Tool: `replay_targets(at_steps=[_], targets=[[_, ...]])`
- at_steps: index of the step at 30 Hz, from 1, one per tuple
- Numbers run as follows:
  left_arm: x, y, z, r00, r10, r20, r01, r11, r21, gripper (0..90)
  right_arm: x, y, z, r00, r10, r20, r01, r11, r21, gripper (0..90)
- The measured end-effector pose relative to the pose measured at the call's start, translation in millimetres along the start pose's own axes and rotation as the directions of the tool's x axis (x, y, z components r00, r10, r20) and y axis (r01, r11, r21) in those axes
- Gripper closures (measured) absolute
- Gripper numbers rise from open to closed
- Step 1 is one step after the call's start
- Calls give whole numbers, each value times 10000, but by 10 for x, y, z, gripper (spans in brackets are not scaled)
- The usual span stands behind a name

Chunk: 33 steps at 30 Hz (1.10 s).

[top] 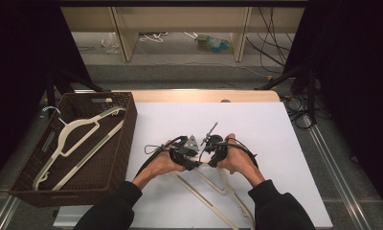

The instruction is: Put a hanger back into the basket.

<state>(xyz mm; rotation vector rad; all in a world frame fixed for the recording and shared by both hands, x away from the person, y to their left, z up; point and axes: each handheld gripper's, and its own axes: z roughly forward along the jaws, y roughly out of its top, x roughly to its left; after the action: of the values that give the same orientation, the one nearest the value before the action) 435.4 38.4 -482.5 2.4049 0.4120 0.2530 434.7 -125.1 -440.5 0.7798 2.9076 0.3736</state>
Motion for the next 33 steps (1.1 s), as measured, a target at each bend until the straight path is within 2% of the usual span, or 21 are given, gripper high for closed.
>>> replay_targets(at_steps=[1,2,3,4,5,7,10,11,13,15,18,21,22,23,24,27,28,29,30,31,33], targets=[[-10,-5,15,9997,-7,230,12,9998,-211,600,5,-1,2,10000,10,0,-10,10000,-63,717],[-11,-7,15,9996,9,278,-2,9997,-258,608,8,-1,2,10000,10,-6,-10,10000,-71,717],[-4,-6,12,9991,167,381,-159,9996,-213,617,11,-1,1,10000,29,-43,-30,10000,-78,717],[12,-2,-7,9975,508,482,-510,9987,20,626,14,-5,4,10000,6,-6,-6,9999,-156,718],[-1,1,4,9978,491,445,-486,9987,-122,636,14,-2,0,10000,-28,-40,28,10000,-93,718],[1,17,-11,9949,901,462,-905,9959,86,657,20,1,1,10000,-56,-78,56,10000,-80,718],[-9,35,-15,9932,1006,589,-1016,9947,142,682,24,3,-15,9997,3,-236,-1,10000,59,719],[-15,40,-31,9932,1080,436,-1089,9939,193,689,24,-5,-7,9998,22,-190,-24,9999,-123,719],[-13,54,-42,9890,1295,715,-1317,9909,275,704,17,-12,-14,9998,-114,-170,111,9998,-187,719],[-17,56,-44,9860,1389,919,-1421,9894,291,716,32,-17,-21,9993,23,-379,-34,9995,-304,718],[-48,58,-68,9911,1131,705,-1153,9929,278,732,29,-31,-54,9993,95,-373,-113,9987,-502,718],[-58,43,-68,9900,1039,953,-1092,9926,524,765,17,-55,-129,9998,143,-105,-150,9977,-667,712],[-59,35,-80,9929,653,996,-715,9956,598,767,12,-65,-169,9997,242,-50,-245,9967,-775,689],[-30,39,-102,9945,646,818,-694,9960,570,768,1,-79,-211,9998,211,-52,-215,9953,-946,675],[-7,44,-122,9925,668,1028,-729,9958,559,768,10,-94,-253,9991,408,-70,-413,9920,-1189,670],[14,56,-188,9940,361,1036,-402,9985,373,770,-18,-164,-381,9989,471,7,-464,9878,-1489,649],[14,56,-188,9940,361,1036,-402,9985,373,771,-14,-193,-421,9982,596,-18,-592,9856,-1583,634],[13,57,-234,9942,119,1067,-154,9994,319,771,-17,-221,-452,9981,616,-63,-617,9828,-1739,621],[13,57,-234,9942,119,1067,-154,9994,319,772,-10,-250,-486,9976,683,-71,-684,9799,-1873,611],[11,60,-285,9948,-172,1005,136,9992,366,773,2,-278,-519,9972,754,8,-737,9777,-1964,593],[6,63,-338,9939,-407,1028,380,9989,281,775,19,-329,-585,9956,934,-52,-921,9699,-2255,563]])
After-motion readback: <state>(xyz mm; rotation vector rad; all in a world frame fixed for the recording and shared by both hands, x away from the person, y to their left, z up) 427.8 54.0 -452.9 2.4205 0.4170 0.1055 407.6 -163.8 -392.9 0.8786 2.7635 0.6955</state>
